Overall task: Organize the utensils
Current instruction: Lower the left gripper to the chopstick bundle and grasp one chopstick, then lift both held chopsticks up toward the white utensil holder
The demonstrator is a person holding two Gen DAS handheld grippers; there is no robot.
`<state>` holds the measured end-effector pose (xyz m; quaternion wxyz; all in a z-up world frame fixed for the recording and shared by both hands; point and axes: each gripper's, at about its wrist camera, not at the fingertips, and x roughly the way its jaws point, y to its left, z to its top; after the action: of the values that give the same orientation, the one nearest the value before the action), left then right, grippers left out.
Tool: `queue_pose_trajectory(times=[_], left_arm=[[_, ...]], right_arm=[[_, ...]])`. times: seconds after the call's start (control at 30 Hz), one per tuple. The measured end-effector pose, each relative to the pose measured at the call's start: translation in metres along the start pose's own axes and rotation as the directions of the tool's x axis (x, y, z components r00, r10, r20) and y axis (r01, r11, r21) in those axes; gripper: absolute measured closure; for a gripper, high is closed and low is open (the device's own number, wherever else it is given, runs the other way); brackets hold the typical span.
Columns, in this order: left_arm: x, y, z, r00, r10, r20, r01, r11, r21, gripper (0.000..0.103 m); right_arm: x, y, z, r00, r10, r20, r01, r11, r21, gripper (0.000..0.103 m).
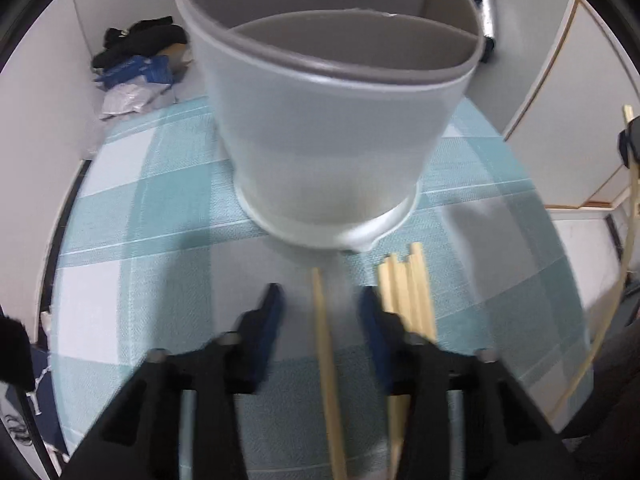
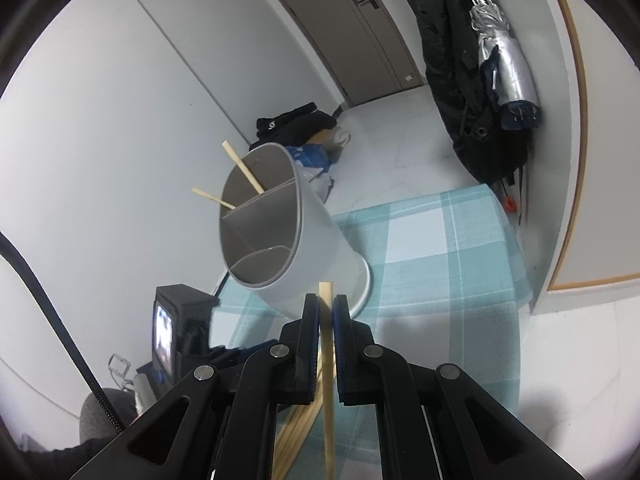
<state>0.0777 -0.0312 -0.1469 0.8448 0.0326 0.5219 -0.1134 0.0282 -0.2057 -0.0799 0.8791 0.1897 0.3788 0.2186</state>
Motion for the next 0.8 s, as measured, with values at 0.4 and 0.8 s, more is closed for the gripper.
queue_pose_trajectory(times=[0.4,0.8], left_arm=[[-0.041,0.017,-0.004,0.985,-0.089,0.145,0.103,0.990,-0.094,0.101],[-0.155,-0.003,-0.019,0.882,-0.092,0.463,0.128,0.991,-0.046,0.102]], right_arm=[[-0.013,0.007,0.001,0.999,0.010,0.038,-0.010,1.000,-0.013,0.097],[-0.024,0.030,-0.009,0.993,-0.004,0.119,0.016,0.995,-0.103,0.097]])
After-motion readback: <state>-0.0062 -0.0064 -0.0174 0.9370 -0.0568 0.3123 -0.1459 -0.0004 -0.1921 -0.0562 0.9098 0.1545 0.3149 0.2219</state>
